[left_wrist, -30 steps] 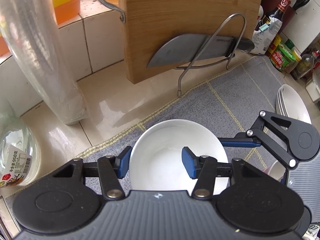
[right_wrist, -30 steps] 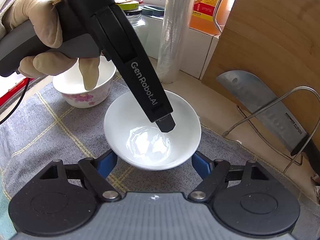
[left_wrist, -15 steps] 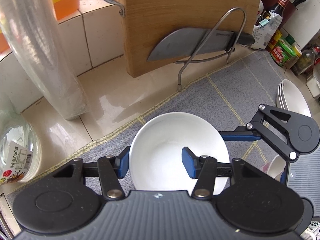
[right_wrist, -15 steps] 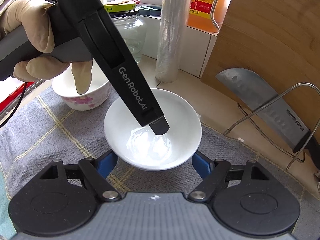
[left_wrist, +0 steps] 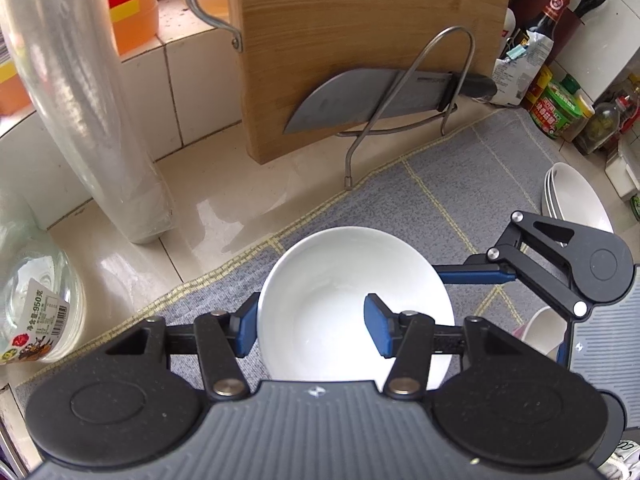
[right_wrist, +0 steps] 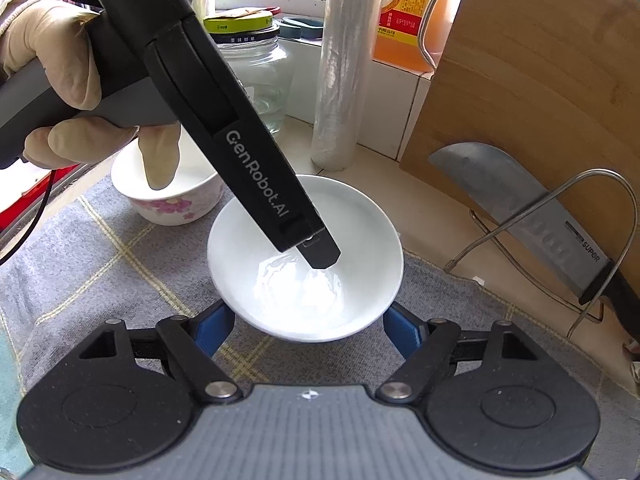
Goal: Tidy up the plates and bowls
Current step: 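Lift the bowl with the left gripper and carry it over the first bowl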
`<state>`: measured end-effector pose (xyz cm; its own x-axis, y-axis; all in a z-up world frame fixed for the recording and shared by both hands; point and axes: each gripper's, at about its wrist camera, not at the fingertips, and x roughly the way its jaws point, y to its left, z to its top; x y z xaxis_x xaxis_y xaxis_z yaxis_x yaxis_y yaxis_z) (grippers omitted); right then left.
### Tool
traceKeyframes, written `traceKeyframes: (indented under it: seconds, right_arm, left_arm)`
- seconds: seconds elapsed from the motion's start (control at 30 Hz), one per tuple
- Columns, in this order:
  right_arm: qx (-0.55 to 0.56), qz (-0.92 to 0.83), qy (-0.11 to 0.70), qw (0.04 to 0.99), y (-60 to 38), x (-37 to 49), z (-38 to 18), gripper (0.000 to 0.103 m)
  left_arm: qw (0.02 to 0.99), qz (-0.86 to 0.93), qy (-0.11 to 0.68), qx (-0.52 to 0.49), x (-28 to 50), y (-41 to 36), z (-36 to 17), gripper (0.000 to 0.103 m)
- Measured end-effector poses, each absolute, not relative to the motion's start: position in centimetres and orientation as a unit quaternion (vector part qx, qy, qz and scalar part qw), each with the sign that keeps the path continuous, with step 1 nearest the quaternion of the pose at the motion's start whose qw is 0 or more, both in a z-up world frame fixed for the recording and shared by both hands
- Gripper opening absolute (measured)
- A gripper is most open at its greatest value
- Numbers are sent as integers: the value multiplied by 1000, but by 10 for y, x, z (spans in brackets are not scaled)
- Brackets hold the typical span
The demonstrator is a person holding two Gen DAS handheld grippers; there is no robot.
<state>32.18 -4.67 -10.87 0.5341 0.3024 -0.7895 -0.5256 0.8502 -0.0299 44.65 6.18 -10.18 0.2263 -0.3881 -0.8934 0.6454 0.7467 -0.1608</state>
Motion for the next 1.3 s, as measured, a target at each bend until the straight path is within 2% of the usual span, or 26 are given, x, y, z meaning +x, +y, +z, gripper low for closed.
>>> traceKeyframes:
  seconds: [0.67,1.3]
  right_arm:
    - [-142,247,391,875,-59,267,-65,85]
    - [-150,195,391,887,-99,213,-48,85]
  left_arm:
    - [805,-330,477,123,377,55,-49,53]
    - [793,-383,449,149,330,2,-36,56]
